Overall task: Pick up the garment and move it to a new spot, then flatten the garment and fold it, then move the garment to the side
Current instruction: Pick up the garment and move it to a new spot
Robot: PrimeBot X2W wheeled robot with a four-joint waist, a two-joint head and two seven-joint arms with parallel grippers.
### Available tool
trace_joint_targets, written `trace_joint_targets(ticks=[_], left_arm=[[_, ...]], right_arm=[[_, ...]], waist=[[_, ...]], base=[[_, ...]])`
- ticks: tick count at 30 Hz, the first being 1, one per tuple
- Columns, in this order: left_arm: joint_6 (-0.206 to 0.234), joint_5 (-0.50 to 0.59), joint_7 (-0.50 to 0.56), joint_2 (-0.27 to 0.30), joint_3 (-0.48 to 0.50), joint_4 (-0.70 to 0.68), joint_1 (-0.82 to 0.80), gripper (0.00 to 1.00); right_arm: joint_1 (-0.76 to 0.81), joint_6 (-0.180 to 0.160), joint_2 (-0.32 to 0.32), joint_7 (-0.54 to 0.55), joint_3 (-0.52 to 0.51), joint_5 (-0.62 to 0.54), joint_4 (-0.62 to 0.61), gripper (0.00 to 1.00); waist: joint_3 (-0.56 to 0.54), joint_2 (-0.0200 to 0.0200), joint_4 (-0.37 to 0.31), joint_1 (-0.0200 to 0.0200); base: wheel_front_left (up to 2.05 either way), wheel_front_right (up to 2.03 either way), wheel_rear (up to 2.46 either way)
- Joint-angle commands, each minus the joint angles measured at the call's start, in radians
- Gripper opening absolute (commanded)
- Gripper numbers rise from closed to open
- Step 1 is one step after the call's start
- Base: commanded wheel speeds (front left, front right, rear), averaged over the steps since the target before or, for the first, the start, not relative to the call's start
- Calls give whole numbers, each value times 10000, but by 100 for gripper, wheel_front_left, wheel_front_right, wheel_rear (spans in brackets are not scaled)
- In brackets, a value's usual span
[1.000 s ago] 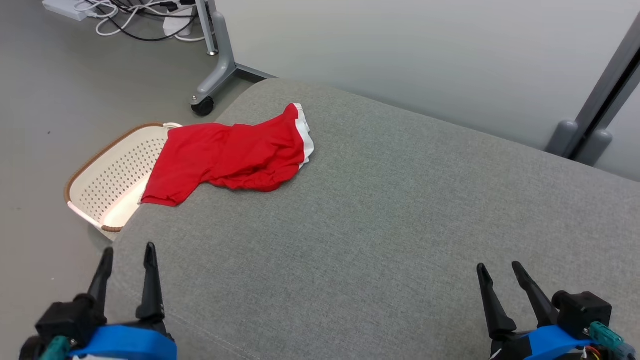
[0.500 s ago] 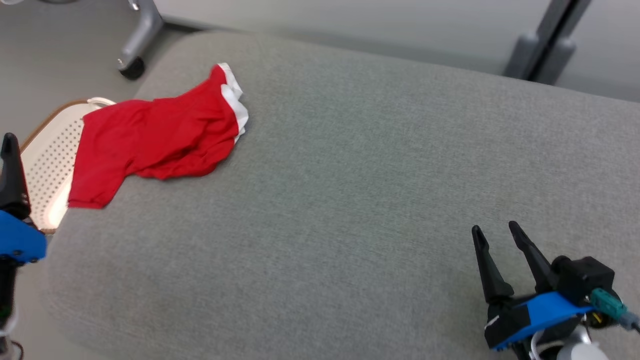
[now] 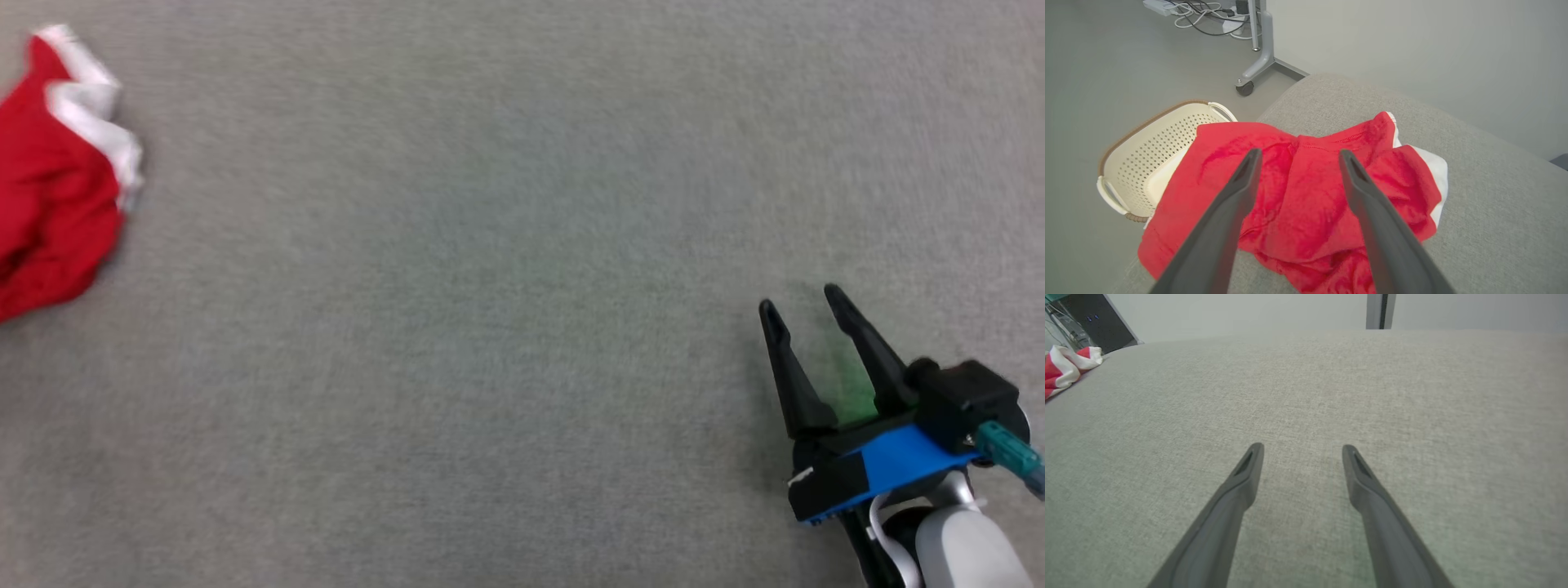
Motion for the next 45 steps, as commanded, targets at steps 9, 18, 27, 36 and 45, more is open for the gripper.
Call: trace_joint_targets(ticks=[9, 18, 27, 36, 45], left_arm=[[8, 53, 283, 594, 46, 1851, -456, 100], [189, -275, 479, 618, 366, 3020, -205, 0], [-577, -1, -330, 943, 23, 2484, -683, 0], [-1169, 461, -320, 1132, -920, 1007, -1570, 0], [-1246, 547, 969, 230, -2646, -1754, -2449, 0]], right_arm=[[-268, 1, 72, -416, -4, -45, -356, 100], [-131, 1, 216, -857, -71, 14, -164, 100], [-141, 1, 303, -991, 28, 155, 265, 100], [130, 1, 393, -1047, 129, 322, 865, 100], [475, 1, 526, -1198, 169, 645, 1250, 100]], waist=[[837, -3, -1270, -3], [847, -3, -1854, -3], [-154, -3, -1363, -3], [-2030, -3, -1000, -3], [-3431, -3, -1453, -3]], base=[[0, 0, 0], [0, 0, 0], [0, 0, 0], [0, 0, 0], [0, 0, 0]])
